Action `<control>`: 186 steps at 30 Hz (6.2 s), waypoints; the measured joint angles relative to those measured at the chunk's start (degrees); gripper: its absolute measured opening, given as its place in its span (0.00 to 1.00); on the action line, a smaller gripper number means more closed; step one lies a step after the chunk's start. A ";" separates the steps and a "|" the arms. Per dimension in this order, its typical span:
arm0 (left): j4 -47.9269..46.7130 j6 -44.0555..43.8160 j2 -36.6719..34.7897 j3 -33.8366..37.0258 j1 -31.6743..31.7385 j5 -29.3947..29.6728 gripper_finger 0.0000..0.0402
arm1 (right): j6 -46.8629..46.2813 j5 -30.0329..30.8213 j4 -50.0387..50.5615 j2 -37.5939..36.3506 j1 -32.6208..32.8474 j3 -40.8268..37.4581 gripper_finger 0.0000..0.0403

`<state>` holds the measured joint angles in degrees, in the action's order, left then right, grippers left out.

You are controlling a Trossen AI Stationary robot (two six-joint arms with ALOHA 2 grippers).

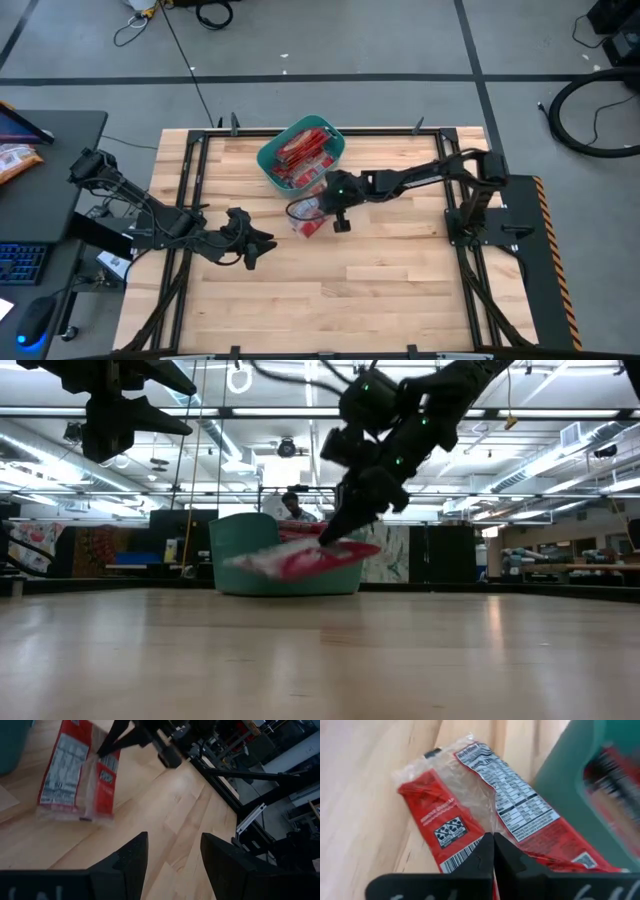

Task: Sort popcorn bags into baskets
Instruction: Put the red popcorn bag into the blue bin, then return to Home Position

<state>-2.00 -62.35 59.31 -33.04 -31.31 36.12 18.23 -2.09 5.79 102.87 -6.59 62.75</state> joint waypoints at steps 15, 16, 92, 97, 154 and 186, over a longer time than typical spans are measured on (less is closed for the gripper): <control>0.02 0.00 0.00 -0.01 0.00 0.19 0.46 | 5.15 7.07 0.61 -12.03 -0.60 0.77 0.00; 0.00 0.00 0.00 0.00 0.02 0.31 0.46 | 5.21 7.17 1.51 -12.21 -1.08 1.75 0.00; 1.47 -2.50 -0.04 0.00 0.00 0.25 0.46 | -4.49 -8.28 25.45 10.57 -17.94 40.06 0.33; 1.81 -6.19 -0.04 -0.02 0.00 1.74 0.46 | -10.57 -10.74 29.88 8.38 -14.70 40.49 0.32; -27.35 -13.00 -23.63 0.04 8.45 13.14 0.35 | -39.58 2.44 1.46 -32.36 10.67 -12.27 0.29; -34.83 -13.42 -46.00 10.20 12.94 12.38 0.13 | -52.98 5.51 -21.05 -51.70 10.86 -41.86 0.18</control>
<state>-36.83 -75.76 13.31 -22.84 -18.37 48.50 -34.75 3.42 -15.26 51.17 4.27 20.89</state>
